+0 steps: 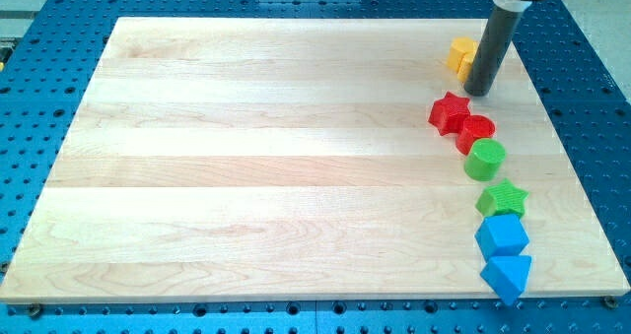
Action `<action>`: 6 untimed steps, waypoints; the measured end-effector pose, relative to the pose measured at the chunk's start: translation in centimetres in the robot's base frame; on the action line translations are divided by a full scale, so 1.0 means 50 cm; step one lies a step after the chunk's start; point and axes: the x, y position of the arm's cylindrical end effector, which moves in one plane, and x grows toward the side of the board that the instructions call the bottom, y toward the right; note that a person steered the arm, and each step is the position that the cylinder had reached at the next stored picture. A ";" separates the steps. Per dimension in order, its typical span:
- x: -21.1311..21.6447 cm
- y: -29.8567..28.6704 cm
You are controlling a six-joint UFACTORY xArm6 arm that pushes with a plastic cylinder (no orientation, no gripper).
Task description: Move the green circle towards the left
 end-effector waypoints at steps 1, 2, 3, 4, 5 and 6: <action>0.053 -0.015; 0.117 0.055; 0.252 0.064; 0.277 -0.035; 0.232 -0.117; 0.180 -0.111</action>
